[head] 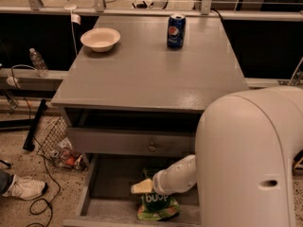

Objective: Pick green rice chip bag from middle drawer and place on counter

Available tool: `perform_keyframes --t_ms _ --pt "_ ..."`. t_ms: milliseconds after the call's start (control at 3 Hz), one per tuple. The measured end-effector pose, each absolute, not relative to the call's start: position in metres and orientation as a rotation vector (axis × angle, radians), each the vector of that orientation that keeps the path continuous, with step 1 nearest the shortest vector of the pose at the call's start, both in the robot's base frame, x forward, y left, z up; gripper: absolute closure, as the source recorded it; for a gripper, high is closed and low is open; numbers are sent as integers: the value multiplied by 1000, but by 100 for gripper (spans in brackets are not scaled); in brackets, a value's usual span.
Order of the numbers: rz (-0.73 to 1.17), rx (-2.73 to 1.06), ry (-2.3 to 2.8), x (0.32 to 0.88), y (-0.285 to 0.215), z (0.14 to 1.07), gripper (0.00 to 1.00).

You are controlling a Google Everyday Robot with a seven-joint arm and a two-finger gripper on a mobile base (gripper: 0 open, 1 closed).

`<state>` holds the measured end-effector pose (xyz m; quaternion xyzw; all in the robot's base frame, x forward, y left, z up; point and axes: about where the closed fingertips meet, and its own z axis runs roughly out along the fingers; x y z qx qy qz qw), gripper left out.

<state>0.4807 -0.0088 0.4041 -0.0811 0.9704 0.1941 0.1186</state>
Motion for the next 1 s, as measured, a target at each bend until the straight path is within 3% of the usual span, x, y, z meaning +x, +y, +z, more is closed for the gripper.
perform_keyframes --t_ms 333,667,1000 --pt "599 -246 2861 476 6 388 15" --pt "658 -252 2869 472 18 378 46" --pt "658 -252 2869 472 18 379 69"
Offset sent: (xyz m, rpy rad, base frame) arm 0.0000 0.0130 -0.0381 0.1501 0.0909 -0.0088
